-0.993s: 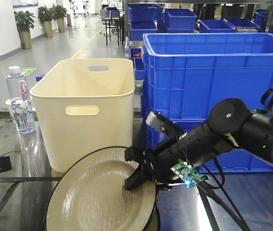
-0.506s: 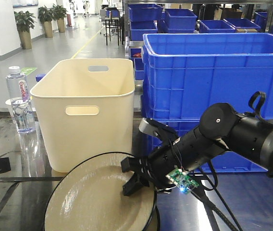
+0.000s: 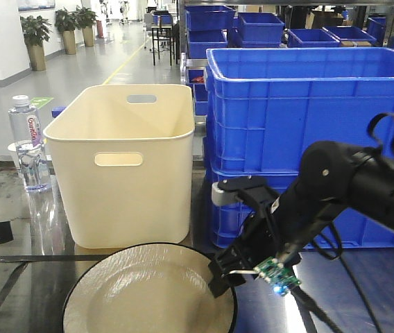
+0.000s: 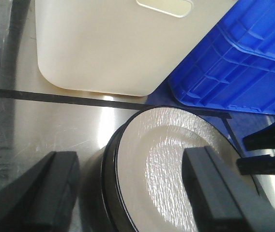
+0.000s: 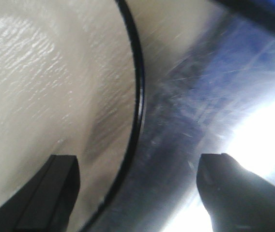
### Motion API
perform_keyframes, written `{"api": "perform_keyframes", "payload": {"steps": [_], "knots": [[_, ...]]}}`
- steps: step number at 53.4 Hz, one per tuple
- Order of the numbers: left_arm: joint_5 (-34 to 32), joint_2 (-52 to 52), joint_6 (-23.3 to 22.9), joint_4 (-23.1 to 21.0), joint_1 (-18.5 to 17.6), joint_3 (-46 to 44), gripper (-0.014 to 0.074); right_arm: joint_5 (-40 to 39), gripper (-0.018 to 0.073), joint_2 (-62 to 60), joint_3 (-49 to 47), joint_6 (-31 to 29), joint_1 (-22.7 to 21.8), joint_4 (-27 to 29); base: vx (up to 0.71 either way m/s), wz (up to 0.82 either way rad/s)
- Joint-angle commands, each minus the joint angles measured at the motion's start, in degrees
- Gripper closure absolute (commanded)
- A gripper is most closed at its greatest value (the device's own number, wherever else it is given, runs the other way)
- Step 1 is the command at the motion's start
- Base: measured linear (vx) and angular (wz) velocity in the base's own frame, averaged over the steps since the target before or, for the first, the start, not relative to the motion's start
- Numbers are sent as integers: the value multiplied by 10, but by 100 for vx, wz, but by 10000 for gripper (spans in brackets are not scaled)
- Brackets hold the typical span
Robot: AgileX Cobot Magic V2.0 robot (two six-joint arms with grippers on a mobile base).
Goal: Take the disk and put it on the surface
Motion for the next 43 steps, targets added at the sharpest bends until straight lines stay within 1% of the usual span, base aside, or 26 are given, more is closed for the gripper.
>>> {"api": "perform_keyframes", "payload": {"steps": [1,7,32,43], "knots": [[-35,-8,3,-19,0,-17,38,-27,-5,-54,-16,-9,0,-5,0,0],[-38,-8,3,1,0,-17,38,-29,-5,-78,-16,-5,0,0,0,0],[-36,-8,3,1,0,-17,38,-28,-5,-88,-16,-5,0,0,0,0],[-51,-8,3,1,0,-17,38,-28,-5,-88,-16,-6,0,0,0,0]]}}
